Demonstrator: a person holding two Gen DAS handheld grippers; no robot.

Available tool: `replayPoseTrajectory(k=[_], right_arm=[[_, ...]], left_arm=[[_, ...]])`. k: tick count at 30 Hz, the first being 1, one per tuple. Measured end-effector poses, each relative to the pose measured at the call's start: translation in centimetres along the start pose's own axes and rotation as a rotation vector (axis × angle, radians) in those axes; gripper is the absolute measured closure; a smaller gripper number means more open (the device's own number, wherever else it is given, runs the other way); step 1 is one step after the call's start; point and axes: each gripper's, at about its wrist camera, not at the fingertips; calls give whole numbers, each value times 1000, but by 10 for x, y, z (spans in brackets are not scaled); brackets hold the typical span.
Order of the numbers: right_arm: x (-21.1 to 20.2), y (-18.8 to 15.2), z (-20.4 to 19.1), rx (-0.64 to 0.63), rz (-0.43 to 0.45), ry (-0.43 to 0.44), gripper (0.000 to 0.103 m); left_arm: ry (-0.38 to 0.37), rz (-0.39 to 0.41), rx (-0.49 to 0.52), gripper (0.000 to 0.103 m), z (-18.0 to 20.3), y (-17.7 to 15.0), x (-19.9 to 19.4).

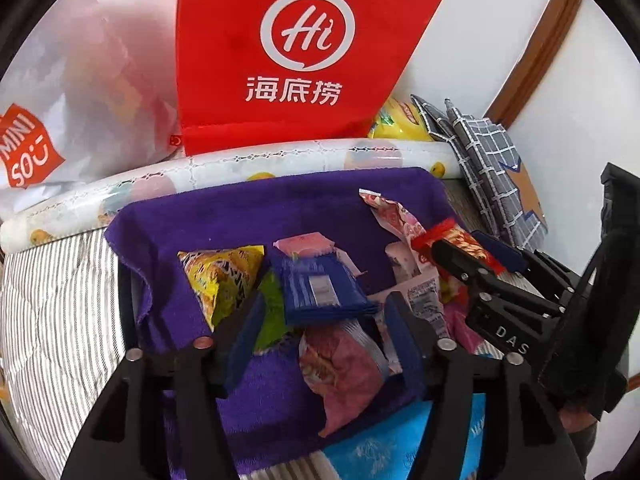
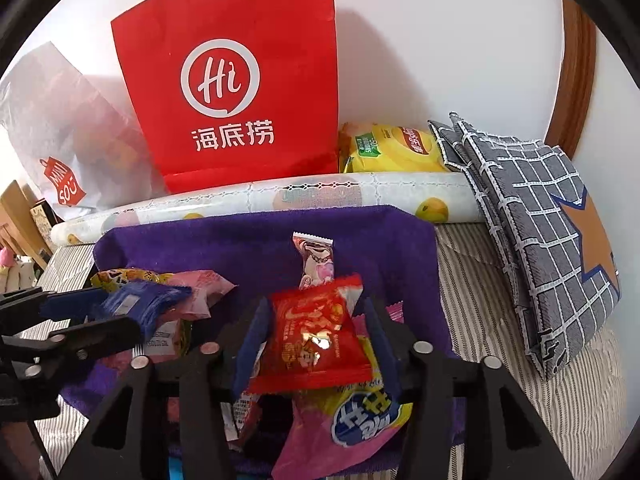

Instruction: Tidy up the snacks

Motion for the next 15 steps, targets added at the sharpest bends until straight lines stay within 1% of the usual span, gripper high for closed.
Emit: replayPoseTrajectory(k=[1, 4, 7, 9, 12, 13, 15], right_arm=[[-2, 0, 0, 4, 5, -3, 46], [-11, -1, -1, 23, 23, -13, 46], [-24, -1, -3, 31, 32, -13, 43], [-34, -1, -4, 36, 39, -16, 41], [-52, -1, -5, 45, 42, -23, 36], [-59, -2, -6, 48, 43, -25, 36], [-74, -5, -8, 50, 46, -28, 34]], left_arm=[[-1, 4, -1, 37, 0, -1, -4], [4, 23, -3, 32, 0, -5, -16], [10, 32, -6, 28, 1, -9, -27], [20, 43, -6, 25, 4, -12, -36], [44, 72, 6, 23, 10, -20, -52], [52, 82, 12, 20, 13, -24, -57], [63, 95, 19, 18, 19, -33, -67]])
Point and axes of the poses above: each gripper's, at about its wrist camera, not at the fingertips, and x roughly the way its jaws point, z to its right, y to its top, and after that the axes turned 5 degrees about -x, right-handed
